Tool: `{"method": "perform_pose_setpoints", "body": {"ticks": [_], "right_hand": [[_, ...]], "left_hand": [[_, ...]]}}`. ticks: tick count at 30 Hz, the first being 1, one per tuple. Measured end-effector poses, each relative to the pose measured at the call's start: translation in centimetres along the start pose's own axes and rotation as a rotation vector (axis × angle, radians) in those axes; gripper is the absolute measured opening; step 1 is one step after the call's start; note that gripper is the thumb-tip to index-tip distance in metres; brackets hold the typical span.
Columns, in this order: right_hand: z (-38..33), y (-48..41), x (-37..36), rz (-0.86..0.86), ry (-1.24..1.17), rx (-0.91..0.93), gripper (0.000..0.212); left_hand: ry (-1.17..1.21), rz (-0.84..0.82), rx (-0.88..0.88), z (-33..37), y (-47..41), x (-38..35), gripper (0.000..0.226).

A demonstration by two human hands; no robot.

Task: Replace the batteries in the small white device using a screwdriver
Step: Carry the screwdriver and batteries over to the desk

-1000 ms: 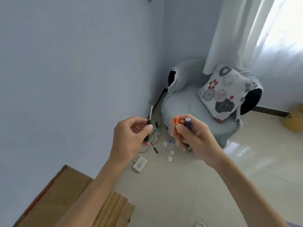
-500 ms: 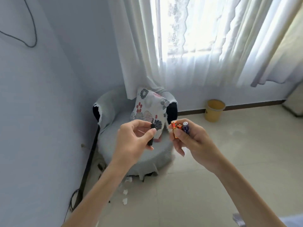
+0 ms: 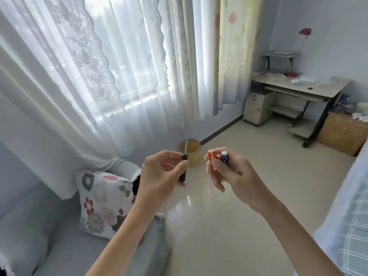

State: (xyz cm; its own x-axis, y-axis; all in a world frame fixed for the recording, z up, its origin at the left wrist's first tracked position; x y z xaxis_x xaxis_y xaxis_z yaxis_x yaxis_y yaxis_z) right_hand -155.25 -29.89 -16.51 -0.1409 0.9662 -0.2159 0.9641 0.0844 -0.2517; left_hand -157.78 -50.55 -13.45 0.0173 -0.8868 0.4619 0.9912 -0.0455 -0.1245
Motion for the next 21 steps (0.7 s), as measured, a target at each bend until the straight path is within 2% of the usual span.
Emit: {"method": "perform_pose_setpoints", "body": {"ticks": [5, 10, 21], "right_hand": [[-0.5, -4.2, 6.8, 0.197, 0.051, 0.014, 0.018], [-0.9, -7.0, 15.8, 0.354, 0.099, 0.040, 0.018], [-5.9, -14.3, 40.8, 0.536, 0.200, 0.153, 0.018]], "left_hand": [[0.048, -0.159, -0.033, 1.6, -8.9, -6.2, 0.009], [0.058, -0.344, -0.072, 4.9, -16.3, -16.0, 0.005], [0.071, -0.541, -0.242, 16.9, -30.5, -40.0, 0.010]]}}
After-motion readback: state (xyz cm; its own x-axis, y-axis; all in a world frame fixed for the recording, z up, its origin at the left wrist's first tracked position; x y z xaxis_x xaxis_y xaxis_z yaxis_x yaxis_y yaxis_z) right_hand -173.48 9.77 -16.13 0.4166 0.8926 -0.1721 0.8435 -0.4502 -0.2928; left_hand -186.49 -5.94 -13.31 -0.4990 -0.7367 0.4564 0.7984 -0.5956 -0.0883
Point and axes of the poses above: each hand's wrist, its own y-axis away from the middle knuckle, its own x-axis out of the back of the hand, z = x × y, the point moved 3 cm from there along -y, towards the middle knuckle, and after that the axes turned 12 degrees about -y, right-handed, at the moved point
